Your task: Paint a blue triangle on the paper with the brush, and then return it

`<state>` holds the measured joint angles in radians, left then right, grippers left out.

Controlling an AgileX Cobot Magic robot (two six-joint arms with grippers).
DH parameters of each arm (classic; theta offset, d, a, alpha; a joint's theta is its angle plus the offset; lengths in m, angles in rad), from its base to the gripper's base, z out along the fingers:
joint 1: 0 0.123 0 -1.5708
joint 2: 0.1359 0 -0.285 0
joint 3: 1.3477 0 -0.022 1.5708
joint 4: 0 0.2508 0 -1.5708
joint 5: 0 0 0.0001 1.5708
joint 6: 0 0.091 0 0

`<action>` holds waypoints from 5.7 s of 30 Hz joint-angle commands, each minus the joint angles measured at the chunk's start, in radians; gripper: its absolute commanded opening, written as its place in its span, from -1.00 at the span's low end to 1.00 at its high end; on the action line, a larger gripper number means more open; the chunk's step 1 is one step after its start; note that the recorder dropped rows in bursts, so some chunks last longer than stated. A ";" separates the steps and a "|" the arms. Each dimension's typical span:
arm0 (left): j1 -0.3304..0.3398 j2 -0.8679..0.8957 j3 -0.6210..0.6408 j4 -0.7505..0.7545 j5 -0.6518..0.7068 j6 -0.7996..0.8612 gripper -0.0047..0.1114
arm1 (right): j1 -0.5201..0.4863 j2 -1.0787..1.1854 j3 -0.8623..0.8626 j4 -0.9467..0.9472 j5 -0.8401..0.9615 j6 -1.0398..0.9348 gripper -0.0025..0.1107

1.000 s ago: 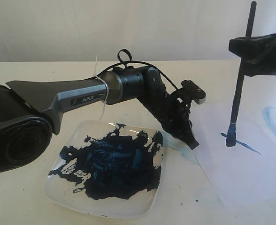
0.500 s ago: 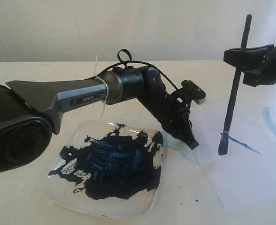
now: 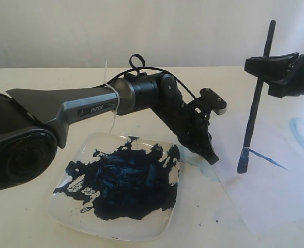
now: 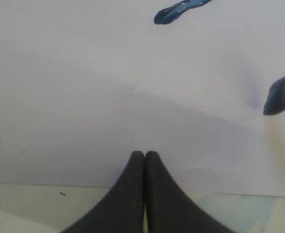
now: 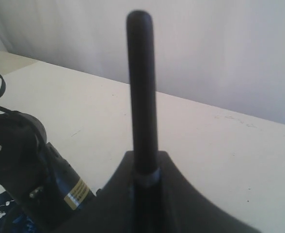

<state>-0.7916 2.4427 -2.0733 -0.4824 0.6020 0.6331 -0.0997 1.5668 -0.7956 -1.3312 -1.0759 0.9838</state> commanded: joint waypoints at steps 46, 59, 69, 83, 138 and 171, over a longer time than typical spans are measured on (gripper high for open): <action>0.000 0.003 0.002 0.003 0.062 -0.001 -0.92 | -0.157 0.005 -0.008 -0.041 -0.145 0.004 -0.96; 0.000 0.003 0.002 0.003 0.058 -0.001 -0.92 | -0.076 0.005 -0.007 -0.030 -0.145 0.010 -0.96; 0.000 0.003 0.002 0.003 0.058 -0.001 -0.92 | -0.070 0.047 -0.005 -0.032 -0.145 -0.004 -0.96; 0.000 0.003 0.002 0.003 0.058 0.001 -0.92 | -0.072 0.080 -0.005 -0.034 -0.145 -0.019 -0.96; 0.000 0.003 0.002 0.005 0.063 0.002 -0.92 | -0.294 0.080 -0.011 -0.007 -0.145 -0.038 -0.96; 0.000 0.003 0.002 0.004 0.071 0.022 -0.92 | -0.342 0.080 -0.011 -0.002 -0.145 -0.038 -0.96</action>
<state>-0.7916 2.4410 -2.0751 -0.4824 0.6151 0.6505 -0.4364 1.6452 -0.8042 -1.3441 -1.2069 0.9586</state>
